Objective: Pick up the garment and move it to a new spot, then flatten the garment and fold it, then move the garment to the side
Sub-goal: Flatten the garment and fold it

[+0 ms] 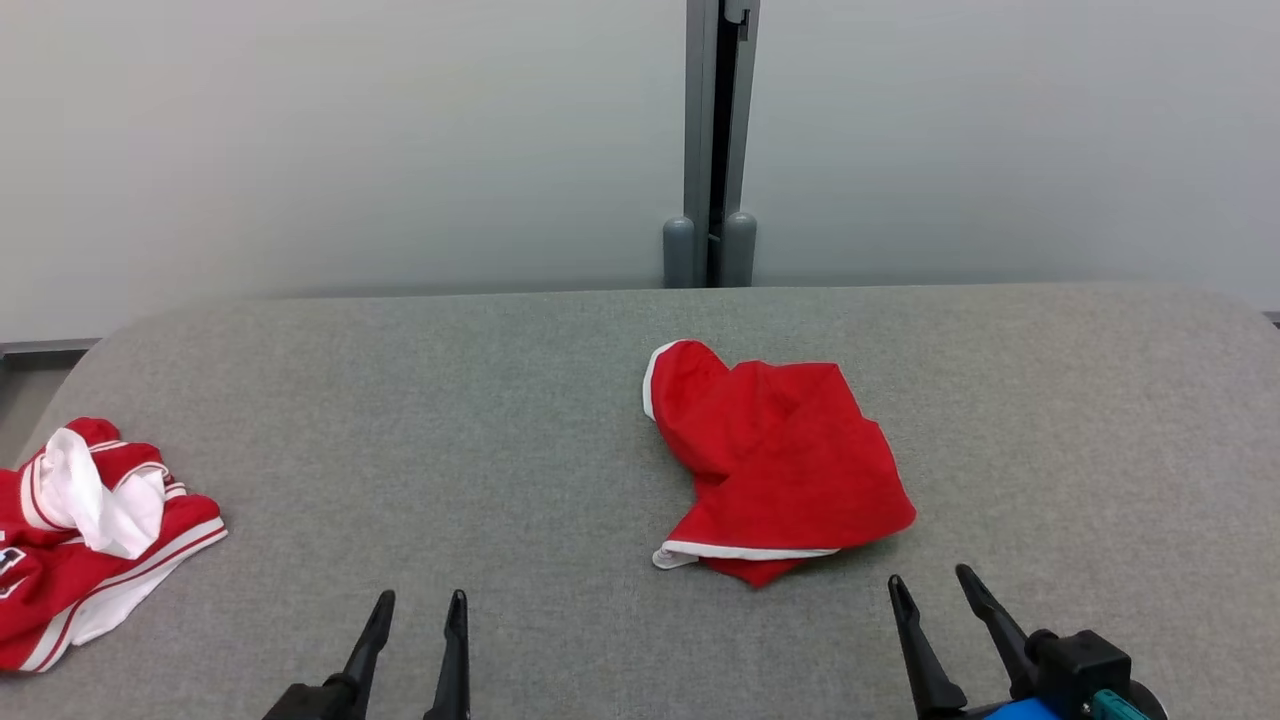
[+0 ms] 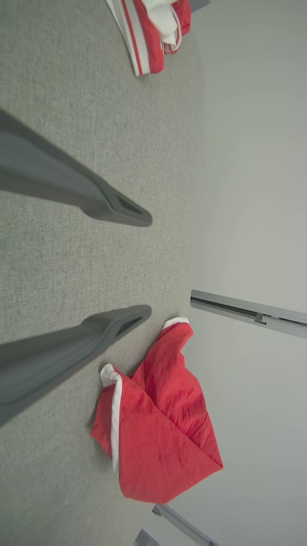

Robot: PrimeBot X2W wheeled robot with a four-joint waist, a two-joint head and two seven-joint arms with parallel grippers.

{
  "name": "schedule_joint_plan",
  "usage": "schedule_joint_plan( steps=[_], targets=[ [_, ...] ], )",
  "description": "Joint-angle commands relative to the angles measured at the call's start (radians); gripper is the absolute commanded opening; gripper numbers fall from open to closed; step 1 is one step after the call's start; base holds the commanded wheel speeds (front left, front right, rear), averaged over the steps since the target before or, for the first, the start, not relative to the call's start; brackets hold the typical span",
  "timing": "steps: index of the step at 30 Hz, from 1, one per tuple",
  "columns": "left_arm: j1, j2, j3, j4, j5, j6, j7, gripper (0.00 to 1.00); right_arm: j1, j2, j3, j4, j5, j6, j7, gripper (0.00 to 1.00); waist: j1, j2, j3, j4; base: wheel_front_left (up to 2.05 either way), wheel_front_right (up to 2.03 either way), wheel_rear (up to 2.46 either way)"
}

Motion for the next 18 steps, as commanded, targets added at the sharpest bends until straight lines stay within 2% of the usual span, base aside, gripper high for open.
schedule_joint_plan(
  steps=[1, 8, 18],
  targets=[
    [0.002, 0.001, -0.004, -0.002, 0.0, -0.002, -0.003, 1.0, 0.012, 0.0, -0.002, -0.001, -0.005, 0.0, -0.001, 1.0, 0.0002, 0.0, -0.001, -0.002, 0.0, 0.0, 0.0],
    [-0.031, -0.004, -0.058, 0.014, 0.015, -0.002, -0.003, 1.0, -0.004, -0.001, 0.02, 0.003, 0.0, 0.0, -0.001, 1.0, 0.0002, 0.0, 0.019, -0.033, 0.0, 0.0, 0.0],
    [-0.142, 0.006, -0.151, 0.117, -0.008, -0.002, -0.003, 1.0, -0.06, -0.001, 0.043, -0.006, -0.004, 0.0, -0.001, 1.0, 0.0002, 0.0, 0.132, -0.147, 0.0, 0.0, 0.0]
  ],
)
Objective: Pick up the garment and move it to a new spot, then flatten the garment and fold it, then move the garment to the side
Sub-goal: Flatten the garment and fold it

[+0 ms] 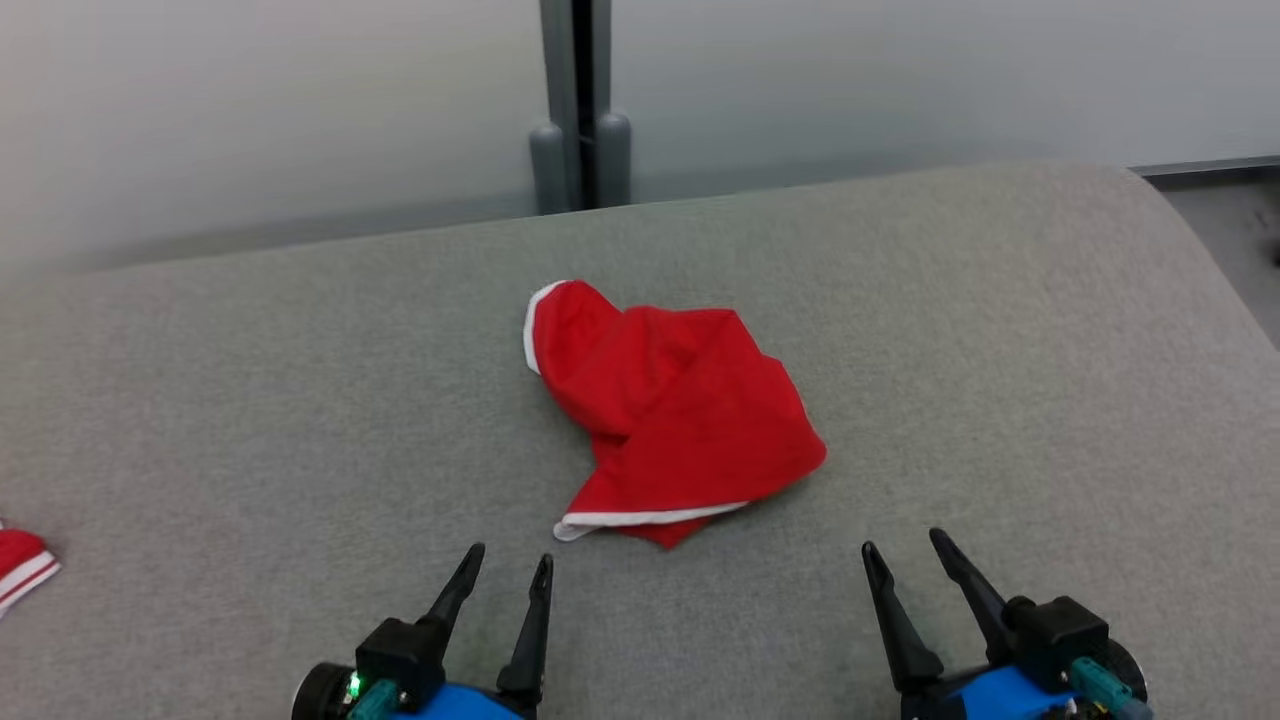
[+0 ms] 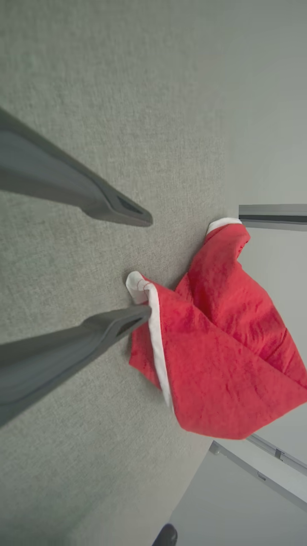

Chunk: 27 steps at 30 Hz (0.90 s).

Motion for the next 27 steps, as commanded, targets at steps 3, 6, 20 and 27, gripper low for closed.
schedule_joint_plan(
  steps=[3, 6, 20, 27],
  targets=[
    [-0.045, 0.017, -0.013, 0.028, -0.006, -0.002, -0.003, 1.0, -0.028, -0.001, -0.001, -0.007, -0.006, 0.0, 0.0, 1.0, -0.0001, 0.0, 0.046, -0.029, 0.0, 0.0, 0.0],
    [-0.078, 0.019, 0.003, 0.078, 0.003, -0.002, -0.003, 1.0, -0.041, -0.001, -0.003, -0.011, -0.007, 0.0, -0.001, 1.0, -0.0001, 0.0, 0.083, -0.056, 0.0, 0.0, 0.0],
    [-0.136, 0.034, -0.03, 0.085, 0.02, -0.002, -0.003, 1.0, -0.076, -0.001, 0.029, -0.004, -0.005, 0.0, -0.001, 1.0, -0.0001, 0.0, 0.125, -0.09, 0.0, 0.0, 0.0],
    [-0.171, 0.045, -0.036, 0.108, 0.03, -0.002, -0.003, 0.27, -0.1, -0.001, 0.045, -0.001, 0.003, 0.0, -0.001, 1.0, -0.0001, 0.0, 0.141, -0.103, 0.0, 0.0, 0.0]
  ],
)
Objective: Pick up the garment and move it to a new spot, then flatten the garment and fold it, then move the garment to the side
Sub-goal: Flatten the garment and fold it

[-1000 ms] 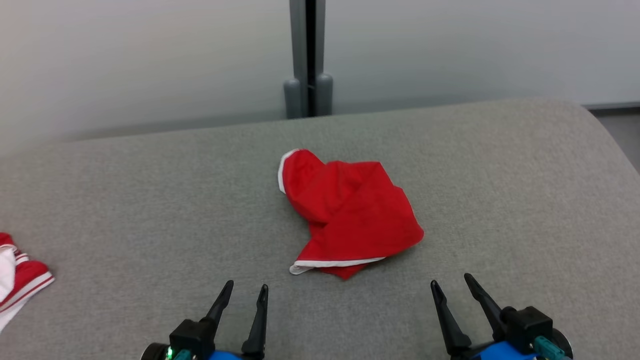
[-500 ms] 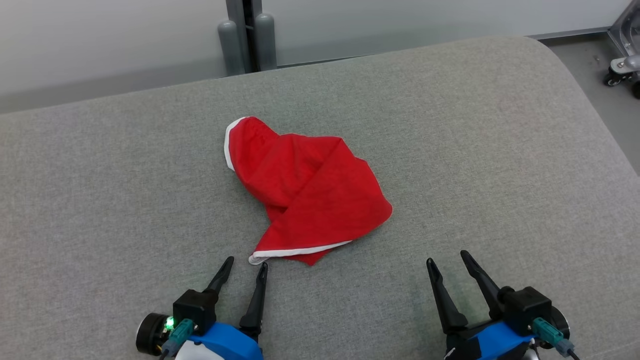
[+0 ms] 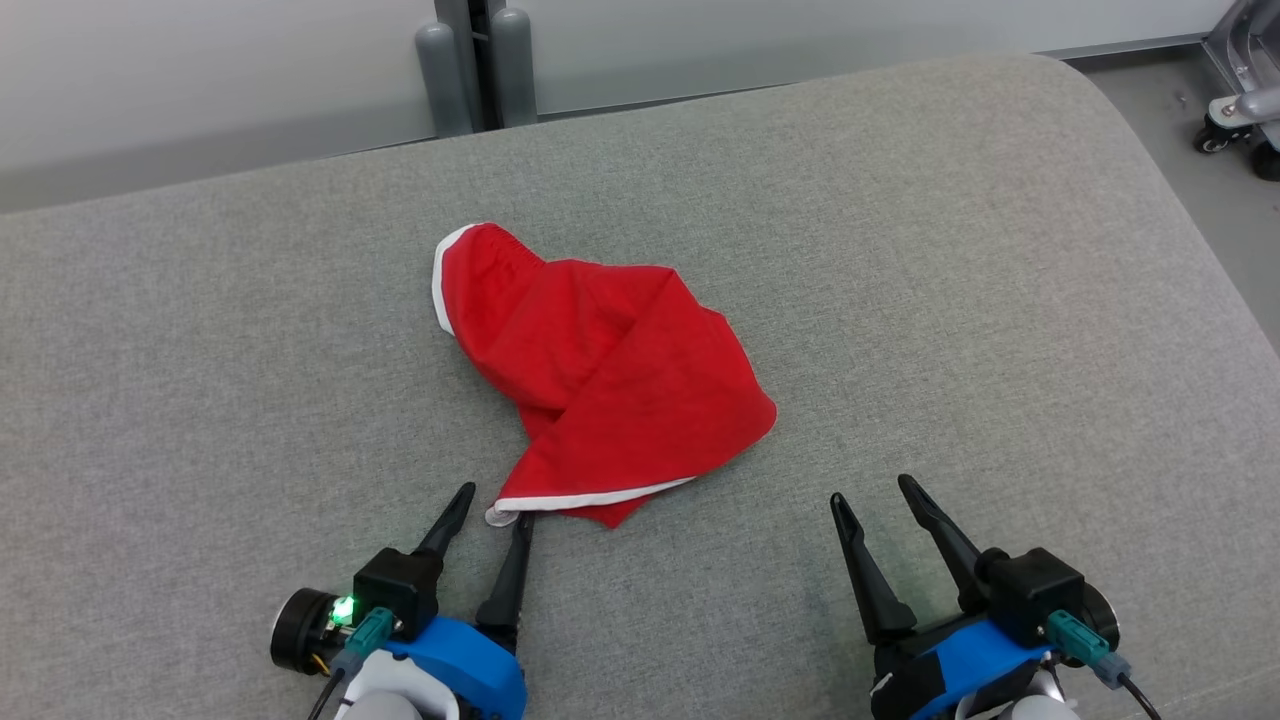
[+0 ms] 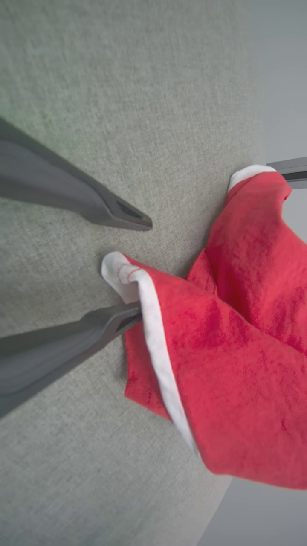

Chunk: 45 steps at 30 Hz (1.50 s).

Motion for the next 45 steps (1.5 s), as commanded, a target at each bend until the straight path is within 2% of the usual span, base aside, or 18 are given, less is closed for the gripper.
schedule_joint_plan(
  steps=[1, 6, 11, 14, 19, 21, 22, 26, 30, 35, 39, 45],
  targets=[
    [-0.015, 0.007, 0.001, 0.007, 0.007, -0.001, -0.003, 0.0, -0.008, -0.001, -0.002, 0.002, 0.001, 0.0, -0.001, 1.0, -0.0001, -0.0001, 0.001, -0.002, 0.0, 0.0, 0.0],
    [-0.033, 0.01, 0.02, -0.02, 0.026, -0.001, -0.003, 0.0, 0.01, -0.001, -0.02, 0.007, 0.007, 0.0, -0.001, 1.0, -0.0001, -0.0001, -0.009, 0.009, 0.0, 0.0, 0.0],
    [-0.041, -0.001, 0.054, -0.119, 0.045, -0.001, -0.003, 0.0, 0.035, -0.001, -0.03, 0.03, 0.013, 0.0, -0.001, 1.0, -0.0001, -0.0001, -0.074, 0.048, 0.0, 0.0, 0.0],
    [-0.093, 0.011, 0.005, -0.167, 0.066, -0.001, -0.003, 0.0, 0.052, -0.001, -0.031, 0.043, 0.017, 0.0, -0.001, 1.0, -0.0001, -0.0001, -0.122, 0.082, 0.0, 0.0, 0.0],
    [-0.275, 0.05, -0.083, -0.209, 0.073, -0.001, -0.003, 0.0, 0.06, -0.001, -0.008, 0.059, 0.031, 0.0, -0.001, 1.0, -0.0001, -0.0001, -0.176, 0.106, 0.0, 0.0, 0.0],
    [-0.375, 0.073, -0.128, -0.201, 0.07, -0.001, -0.003, 0.0, 0.057, -0.001, 0.002, 0.061, 0.039, 0.0, -0.001, 1.0, -0.0001, -0.0001, -0.185, 0.1, 0.0, 0.0, 0.0],
    [-0.375, 0.073, -0.128, -0.201, 0.07, -0.001, -0.003, 0.0, 0.057, -0.001, 0.002, 0.061, 0.039, 0.0, -0.001, 1.0, -0.0001, -0.0001, -0.185, 0.1, 0.0, 0.0, 0.0],
    [-0.587, 0.106, -0.222, -0.157, 0.05, -0.001, -0.003, 0.0, 0.049, -0.002, 0.02, 0.06, 0.058, 0.0, -0.001, 1.0, -0.0001, -0.0001, -0.189, 0.074, 0.0, 0.0, 0.0],
    [-0.765, 0.094, -0.277, -0.084, -0.012, -0.001, -0.003, 0.0, 0.067, -0.001, 0.013, 0.064, 0.077, 0.0, -0.001, 1.0, -0.0001, -0.0001, -0.188, 0.051, 0.0, 0.0, 0.0],
    [-0.915, 0.066, -0.291, 0.008, -0.085, -0.001, -0.003, 0.0, 0.076, -0.001, -0.018, 0.046, 0.079, 0.0, -0.001, 1.0, -0.0001, -0.0001, -0.184, 0.049, 0.0, 0.0, 0.0],
    [-0.9, 0.059, -0.255, 0.081, -0.107, 0.014, -0.003, 0.0, 0.066, -0.001, -0.044, 0.041, 0.079, 0.0, -0.001, 1.0, -0.0001, -0.0001, -0.178, 0.07, 0.0, 0.0, 0.0],
    [-0.663, 0.096, -0.221, 0.263, -0.168, 0.051, -0.002, 0.0, 0.068, -0.001, -0.054, 0.034, 0.08, 0.0, -0.001, 1.0, -0.0001, -0.0001, -0.179, 0.119, 0.0, 0.0, 0.0]
  ],
)
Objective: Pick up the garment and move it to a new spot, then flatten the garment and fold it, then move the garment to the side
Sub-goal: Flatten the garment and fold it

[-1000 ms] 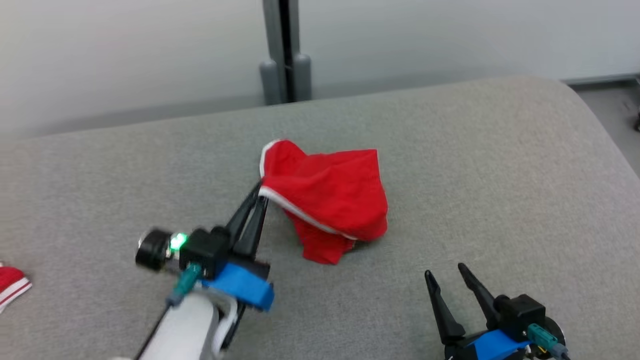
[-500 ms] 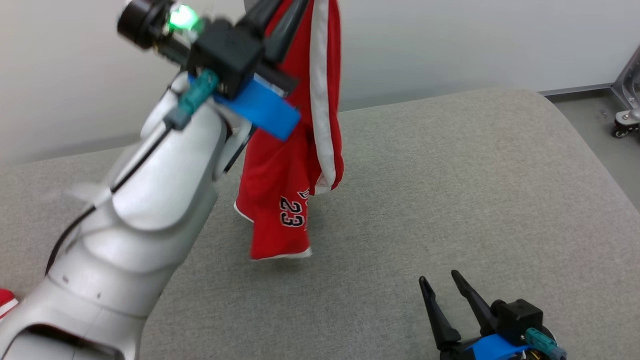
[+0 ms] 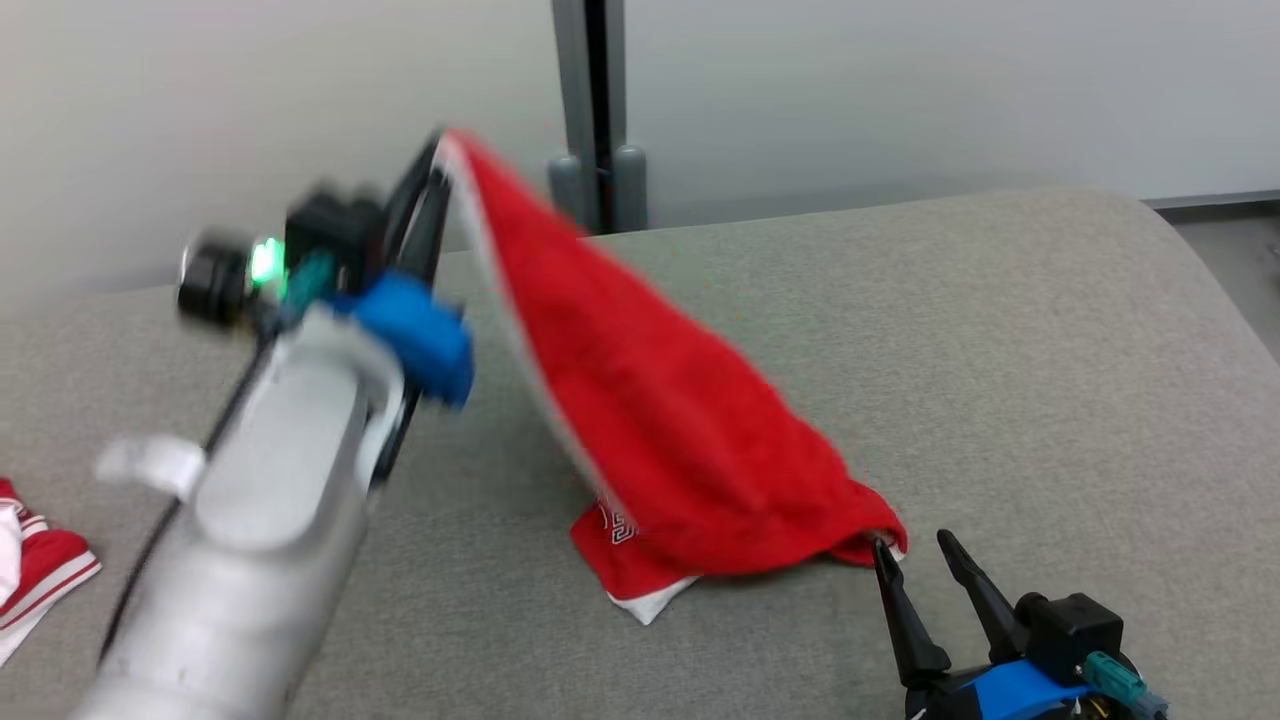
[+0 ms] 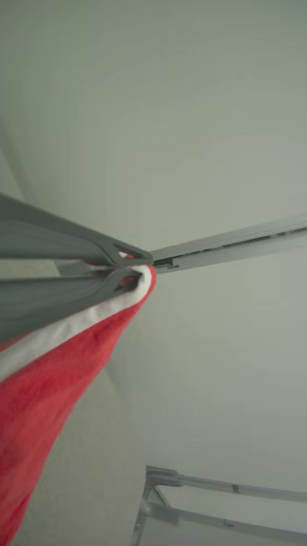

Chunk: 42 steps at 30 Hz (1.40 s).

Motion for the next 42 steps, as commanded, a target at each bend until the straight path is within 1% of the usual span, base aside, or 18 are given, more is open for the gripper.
schedule_joint_plan(
  steps=[1, 3, 6, 9, 10, 11, 14, 19, 24, 29, 32, 37, 42],
  targets=[
    [0.094, 0.014, 0.011, 0.038, -0.016, 0.015, 0.0, 0.0, 0.002, -0.001, -0.003, -0.004, -0.004, 0.0, -0.001, 1.0, -0.0001, 0.0, 0.005, 0.017, 0.0, 0.0, 0.0],
    [0.218, 0.029, 0.033, 0.088, -0.042, 0.03, 0.0, 0.0, 0.003, -0.001, -0.005, -0.004, -0.009, 0.0, -0.001, 1.0, -0.0001, 0.0, 0.007, 0.034, 0.0, 0.0, 0.0],
    [0.37, 0.031, 0.092, 0.139, -0.102, 0.035, -0.001, 0.0, 0.002, -0.001, -0.007, -0.004, -0.022, 0.0, -0.001, 1.0, -0.0001, 0.0, 0.012, 0.056, 0.0, 0.0, 0.0],
    [0.462, 0.044, 0.14, 0.122, -0.109, 0.052, -0.002, 0.0, 0.002, -0.001, -0.008, 0.0, -0.036, 0.0, -0.001, 1.0, -0.0001, 0.0, 0.011, 0.073, 0.0, 0.0, 0.0],
    [0.494, 0.049, 0.157, 0.11, -0.103, 0.063, -0.001, 0.41, 0.003, -0.001, -0.007, 0.0, -0.041, 0.0, -0.001, 1.0, -0.0001, 0.0, 0.009, 0.079, 0.0, 0.0, 0.0],
    [0.521, 0.05, 0.173, 0.095, -0.097, 0.072, -0.001, 1.0, 0.004, -0.001, -0.006, 0.001, -0.043, 0.0, -0.001, 1.0, -0.0001, 0.0, 0.007, 0.083, 0.0, 0.0, 0.0],
    [0.575, 0.048, 0.226, 0.002, -0.055, 0.103, -0.001, 1.0, 0.006, -0.001, 0.001, 0.002, -0.046, 0.0, -0.001, 1.0, -0.0001, 0.0, 0.0, 0.092, 0.0, 0.0, 0.0],
    [0.674, 0.026, 0.308, -0.139, 0.017, 0.118, -0.001, 1.0, 0.02, -0.001, 0.034, 0.001, -0.034, 0.0, -0.001, 1.0, -0.0001, 0.0, -0.01, 0.107, 0.0, 0.0, 0.0],
    [0.765, -0.036, 0.387, -0.256, 0.073, 0.084, -0.002, 1.0, 0.035, -0.001, 0.092, 0.013, -0.006, 0.0, -0.001, 1.0, -0.0001, 0.0, -0.022, 0.13, 0.0, 0.0, 0.0],
    [0.838, -0.092, 0.44, -0.321, 0.121, 0.042, -0.001, 1.0, 0.029, -0.002, 0.172, 0.077, 0.047, 0.0, -0.001, 1.0, -0.0001, 0.0, -0.031, 0.161, 0.0, 0.0, 0.0],
    [0.864, -0.111, 0.452, -0.345, 0.148, 0.022, -0.001, 1.0, 0.011, -0.002, 0.191, 0.118, 0.082, 0.0, -0.001, 1.0, -0.0001, 0.0, -0.029, 0.188, 0.0, 0.0, 0.0],
    [0.882, -0.126, 0.444, -0.351, 0.184, -0.01, -0.001, 1.0, -0.006, -0.002, 0.176, 0.151, 0.116, 0.0, -0.001, 1.0, -0.0001, 0.0, -0.016, 0.229, 0.0, 0.0, 0.0],
    [0.87, -0.132, 0.459, -0.362, 0.201, -0.026, -0.001, 1.0, -0.035, -0.001, 0.16, 0.174, 0.135, 0.0, -0.001, 1.0, -0.0001, 0.0, 0.006, 0.255, 0.0, 0.0, 0.0]
  ],
)
